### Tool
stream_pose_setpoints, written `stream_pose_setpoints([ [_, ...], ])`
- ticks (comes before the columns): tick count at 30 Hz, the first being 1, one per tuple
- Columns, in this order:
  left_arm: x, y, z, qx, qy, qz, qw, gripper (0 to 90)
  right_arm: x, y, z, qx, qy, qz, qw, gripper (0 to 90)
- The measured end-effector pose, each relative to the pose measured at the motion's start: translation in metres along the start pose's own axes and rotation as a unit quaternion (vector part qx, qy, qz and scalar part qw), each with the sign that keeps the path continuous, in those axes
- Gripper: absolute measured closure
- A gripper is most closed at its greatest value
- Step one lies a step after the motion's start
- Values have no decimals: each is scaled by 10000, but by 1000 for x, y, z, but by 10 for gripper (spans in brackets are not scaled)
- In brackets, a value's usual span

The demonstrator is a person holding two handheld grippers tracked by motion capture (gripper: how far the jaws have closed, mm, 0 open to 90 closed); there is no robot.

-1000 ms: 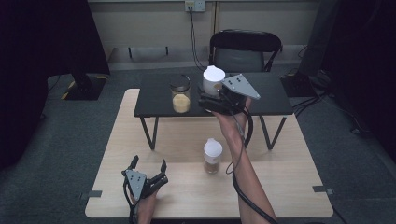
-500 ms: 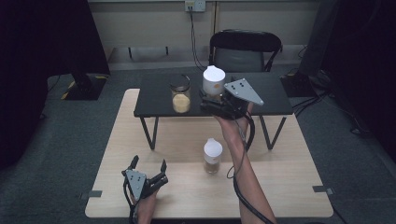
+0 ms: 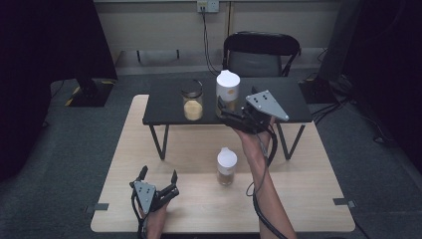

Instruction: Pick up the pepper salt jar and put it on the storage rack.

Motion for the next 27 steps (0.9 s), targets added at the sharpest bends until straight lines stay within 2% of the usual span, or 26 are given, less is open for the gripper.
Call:
stream_pose_setpoints([
  [10, 0, 0, 0, 0, 1, -1, 10000, 18, 3, 10, -4, 55, 45, -102, 9999, 0],
  [22, 0, 0, 0, -1, 0, 0, 10000, 18, 8, 22, -15, 96, -131, -179, 9997, 0],
  [27, 0, 0, 0, -1, 0, 0, 10000, 18, 10, 29, -17, 90, -52, -224, 9997, 1],
])
Point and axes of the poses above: each handheld gripper's, and its own axes: y roughly backward along the jaws, x roughly out of its underside, z roughly to its left, the point moved 6 cm from there along -y, roughly forward along the jaws, and after that the axes turned 8 degrees about x, right-handed, at the moved point
